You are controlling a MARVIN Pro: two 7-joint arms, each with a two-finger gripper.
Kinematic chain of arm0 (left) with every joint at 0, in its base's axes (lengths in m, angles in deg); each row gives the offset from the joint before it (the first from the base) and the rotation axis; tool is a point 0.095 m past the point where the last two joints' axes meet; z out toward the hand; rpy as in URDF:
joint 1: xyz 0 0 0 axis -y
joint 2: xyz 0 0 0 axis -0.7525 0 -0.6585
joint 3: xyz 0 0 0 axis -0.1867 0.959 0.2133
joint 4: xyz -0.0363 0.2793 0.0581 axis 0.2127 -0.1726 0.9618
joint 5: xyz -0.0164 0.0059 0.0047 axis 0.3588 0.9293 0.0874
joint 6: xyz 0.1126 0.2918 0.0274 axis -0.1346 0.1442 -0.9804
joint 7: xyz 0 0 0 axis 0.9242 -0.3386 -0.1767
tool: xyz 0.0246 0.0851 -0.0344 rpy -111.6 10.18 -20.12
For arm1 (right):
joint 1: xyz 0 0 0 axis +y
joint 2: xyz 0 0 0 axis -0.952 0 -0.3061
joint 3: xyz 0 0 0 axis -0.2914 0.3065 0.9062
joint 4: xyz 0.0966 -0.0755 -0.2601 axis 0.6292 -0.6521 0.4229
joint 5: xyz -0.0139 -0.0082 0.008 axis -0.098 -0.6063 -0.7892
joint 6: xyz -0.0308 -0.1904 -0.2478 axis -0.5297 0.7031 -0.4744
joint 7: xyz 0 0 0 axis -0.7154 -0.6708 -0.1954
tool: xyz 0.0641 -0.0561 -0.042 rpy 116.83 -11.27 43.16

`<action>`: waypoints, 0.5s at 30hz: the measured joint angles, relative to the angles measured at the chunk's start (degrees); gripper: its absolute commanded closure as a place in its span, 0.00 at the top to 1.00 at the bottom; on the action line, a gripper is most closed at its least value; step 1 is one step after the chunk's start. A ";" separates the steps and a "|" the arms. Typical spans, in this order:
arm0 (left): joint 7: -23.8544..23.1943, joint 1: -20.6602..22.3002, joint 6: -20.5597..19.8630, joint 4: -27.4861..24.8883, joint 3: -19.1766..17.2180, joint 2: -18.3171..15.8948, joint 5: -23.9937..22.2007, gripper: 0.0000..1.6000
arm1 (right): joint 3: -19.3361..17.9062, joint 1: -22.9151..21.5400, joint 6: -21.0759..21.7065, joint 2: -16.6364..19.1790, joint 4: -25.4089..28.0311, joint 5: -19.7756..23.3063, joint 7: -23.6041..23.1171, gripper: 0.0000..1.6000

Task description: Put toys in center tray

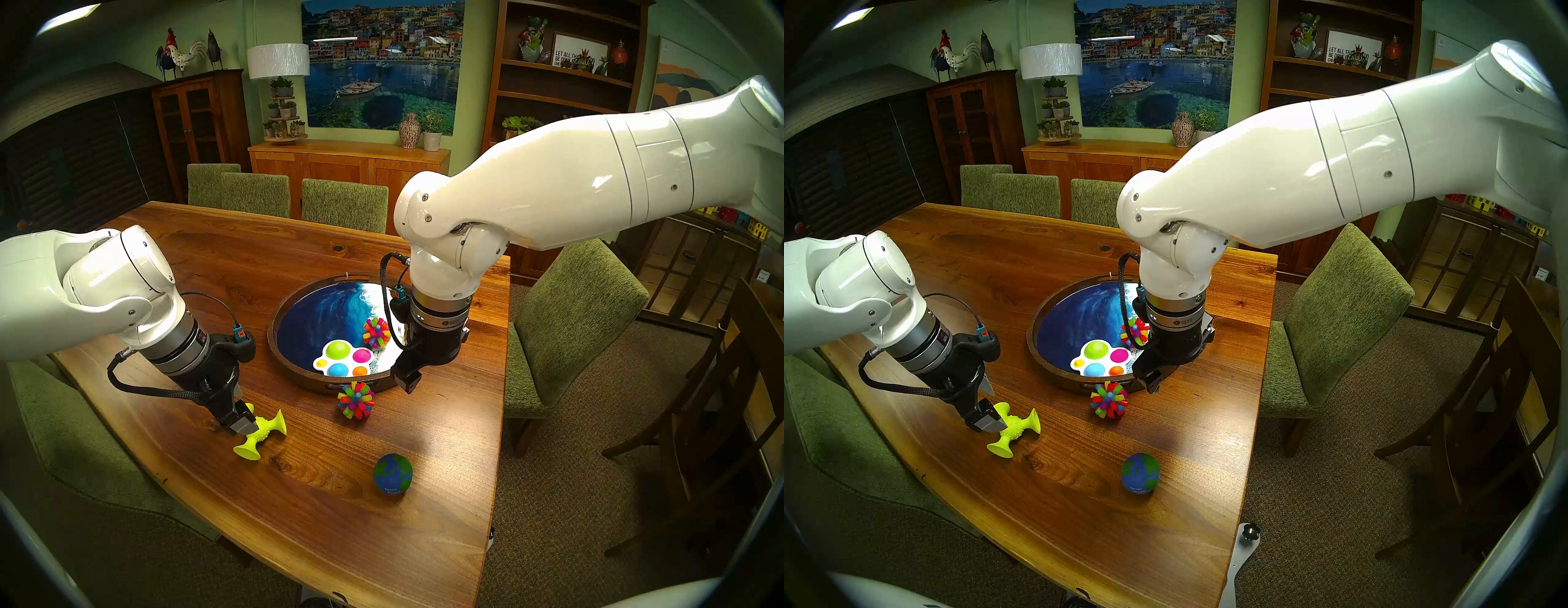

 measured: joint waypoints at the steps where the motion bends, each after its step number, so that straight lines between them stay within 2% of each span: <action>1: 0.00 -0.01 0.00 0.00 0.02 0.00 0.00 1.00 | 0.00 0.02 0.00 0.00 0.00 0.00 0.00 1.00; 15: -0.26 0.04 0.00 -0.02 0.10 0.00 -0.13 1.00 | 0.01 0.16 0.00 -0.01 0.02 0.00 0.07 1.00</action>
